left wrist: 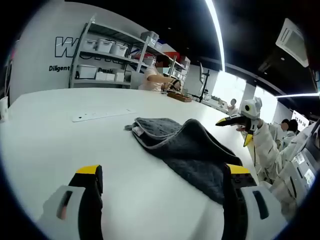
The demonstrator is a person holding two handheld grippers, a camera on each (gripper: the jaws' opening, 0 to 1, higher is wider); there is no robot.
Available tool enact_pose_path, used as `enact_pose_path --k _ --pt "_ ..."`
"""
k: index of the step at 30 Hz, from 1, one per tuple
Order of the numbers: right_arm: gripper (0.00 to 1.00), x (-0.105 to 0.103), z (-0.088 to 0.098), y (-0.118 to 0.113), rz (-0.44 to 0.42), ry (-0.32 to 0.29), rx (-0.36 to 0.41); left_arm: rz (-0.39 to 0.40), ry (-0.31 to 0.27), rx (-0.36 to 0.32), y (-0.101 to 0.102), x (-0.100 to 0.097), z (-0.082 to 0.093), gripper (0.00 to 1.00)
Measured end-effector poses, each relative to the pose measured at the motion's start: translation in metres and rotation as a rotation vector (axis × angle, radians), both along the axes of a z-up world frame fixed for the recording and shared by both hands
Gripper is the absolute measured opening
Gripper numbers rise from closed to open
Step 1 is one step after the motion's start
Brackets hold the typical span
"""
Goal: Open the folded towel by lifting each exposed corner and separating the folded layers until the towel lies flat within the target outline without major curled edges
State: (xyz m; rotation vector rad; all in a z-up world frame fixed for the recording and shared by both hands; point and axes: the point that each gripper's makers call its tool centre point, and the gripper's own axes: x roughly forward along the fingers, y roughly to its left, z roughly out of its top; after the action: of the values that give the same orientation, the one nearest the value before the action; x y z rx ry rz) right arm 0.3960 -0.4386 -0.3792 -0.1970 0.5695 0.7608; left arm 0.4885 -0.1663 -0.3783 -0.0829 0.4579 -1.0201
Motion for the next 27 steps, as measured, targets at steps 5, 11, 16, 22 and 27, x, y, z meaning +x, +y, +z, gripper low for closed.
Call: enact_pose_path --k 5,11,16,22,27 --pt "0.98 0.026 0.007 -0.01 -0.058 -0.018 0.041 -0.002 0.0 0.004 -0.001 -0.001 -0.001 0.99" --pt "0.97 0.053 0.015 -0.018 -0.108 -0.046 0.041 -0.004 0.001 0.007 -0.001 -0.002 -0.001 0.99" --pt "0.97 0.082 0.02 -0.024 -0.16 -0.063 0.035 -0.009 -0.001 0.01 -0.001 -0.003 -0.001 0.99" --pt "0.92 0.116 0.025 -0.024 -0.219 -0.08 0.072 -0.008 0.003 0.014 -0.001 -0.002 -0.003 0.99" --pt "0.78 0.143 0.025 -0.026 -0.264 -0.103 0.074 -0.008 0.006 0.014 0.0 -0.001 -0.003 0.99"
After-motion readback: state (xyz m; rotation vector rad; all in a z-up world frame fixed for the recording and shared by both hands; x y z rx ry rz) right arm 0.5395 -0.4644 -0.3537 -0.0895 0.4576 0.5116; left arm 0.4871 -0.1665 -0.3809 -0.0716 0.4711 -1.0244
